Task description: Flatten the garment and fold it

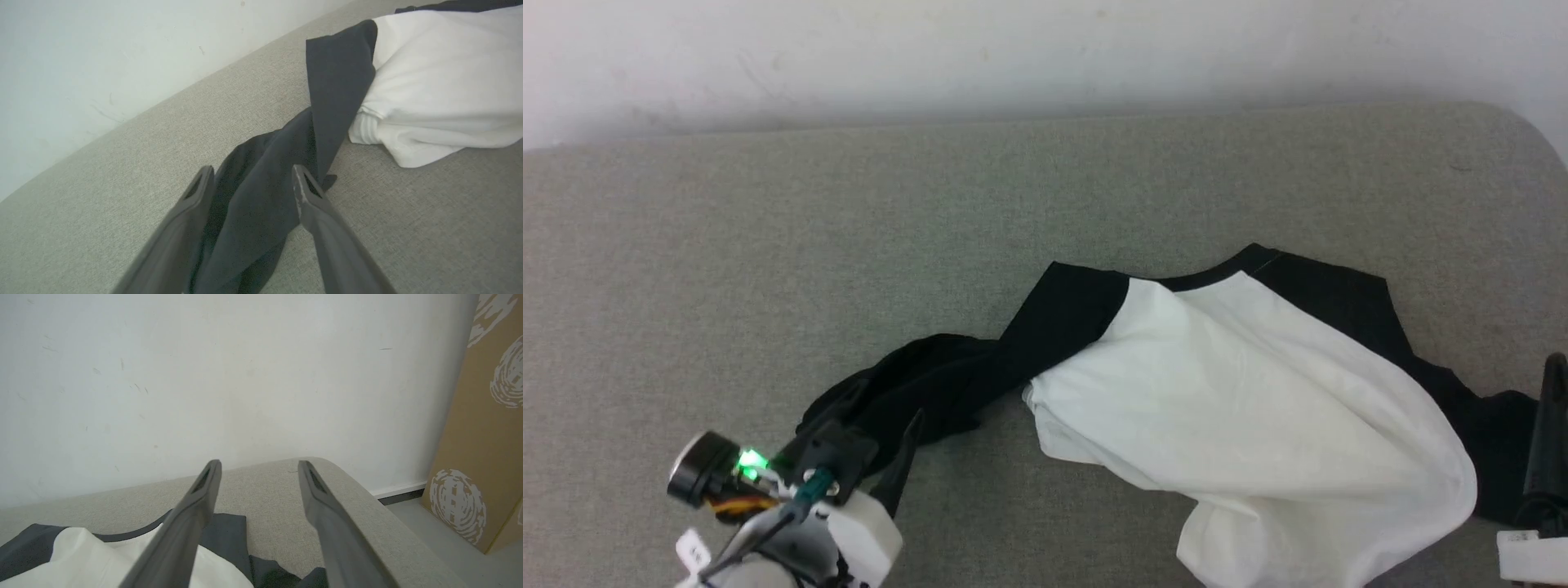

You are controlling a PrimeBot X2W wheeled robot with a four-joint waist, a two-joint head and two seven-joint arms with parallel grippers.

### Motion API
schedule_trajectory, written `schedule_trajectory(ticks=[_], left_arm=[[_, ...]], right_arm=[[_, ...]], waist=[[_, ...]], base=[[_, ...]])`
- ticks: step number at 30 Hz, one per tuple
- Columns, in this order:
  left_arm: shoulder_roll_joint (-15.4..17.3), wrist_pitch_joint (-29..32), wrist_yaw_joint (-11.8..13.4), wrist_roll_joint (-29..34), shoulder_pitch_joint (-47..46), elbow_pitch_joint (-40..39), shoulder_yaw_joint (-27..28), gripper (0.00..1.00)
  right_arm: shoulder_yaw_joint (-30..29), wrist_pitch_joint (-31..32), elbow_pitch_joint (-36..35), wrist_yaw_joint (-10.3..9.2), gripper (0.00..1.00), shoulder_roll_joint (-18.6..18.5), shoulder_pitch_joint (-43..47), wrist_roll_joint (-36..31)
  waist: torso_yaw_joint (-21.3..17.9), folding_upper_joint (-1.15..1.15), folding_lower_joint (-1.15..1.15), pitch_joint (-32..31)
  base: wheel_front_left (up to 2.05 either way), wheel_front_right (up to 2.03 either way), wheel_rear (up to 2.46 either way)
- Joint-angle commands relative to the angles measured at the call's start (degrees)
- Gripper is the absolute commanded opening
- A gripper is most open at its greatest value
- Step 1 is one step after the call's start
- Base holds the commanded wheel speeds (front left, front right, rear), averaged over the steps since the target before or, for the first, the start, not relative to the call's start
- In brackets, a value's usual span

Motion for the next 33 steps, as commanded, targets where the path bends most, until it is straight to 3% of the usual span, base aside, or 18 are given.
schedule_trajectory(ticks=[1,9,10,11,15,19,26,33], left_arm=[[0.83,0.71,-0.33,-0.18,-1.8,1.27,-0.96,1.0],[6.9,6.45,-0.44,-8.58,-9.32,11.28,-11.16,1.0],[7.24,5.92,-0.45,-9.21,-10.0,11.85,-11.54,0.2],[7.54,5.3,-0.45,-9.64,-10.53,12.47,-11.81,0.0],[7.24,2.25,-0.18,-12.0,-10.96,13.52,-10.55,0.0],[7.51,0.05,2.31,-15.98,-9.22,10.07,-5.78,0.0],[12.37,8.85,7.89,-23.78,1.19,1.64,3.62,0.0],[13.58,11.27,12.39,-26.26,10.37,-0.23,8.0,0.0]], right_arm=[[0.34,-0.17,0.09,-0.04,1.0,0.02,-0.76,0.29],[0.97,0.21,-0.14,-0.04,1.0,0.03,-1.74,0.36],[0.91,0.23,-0.2,-0.04,1.0,0.03,-1.72,0.4],[0.88,0.25,-0.24,-0.04,1.0,0.03,-1.69,0.43],[0.66,0.3,-0.43,-0.04,1.0,0.03,-1.46,0.59],[0.51,0.46,-0.71,-0.04,1.0,0.03,-1.25,0.79],[0.82,0.67,-0.84,-0.04,1.0,0.03,-0.6,1.24],[1.2,0.88,-0.31,-0.04,1.0,0.03,-0.55,1.13]], waist=[[-0.4,0.0,0.0,0.79],[-1.84,0.0,0.0,2.03],[-1.94,0.0,0.0,2.09],[-2.04,0.0,0.0,2.12],[-2.06,0.0,0.0,2.06],[-1.48,0.0,0.0,2.1],[-0.09,0.0,0.0,3.04],[0.93,0.0,0.0,3.34]], base=[[0.0,0.0,0.0],[0.0,0.0,0.0],[0.0,0.0,0.0],[0.0,0.0,0.0],[0.0,0.0,0.0],[0.0,0.0,0.0],[0.0,0.0,0.0],[0.0,0.0,0.0]])
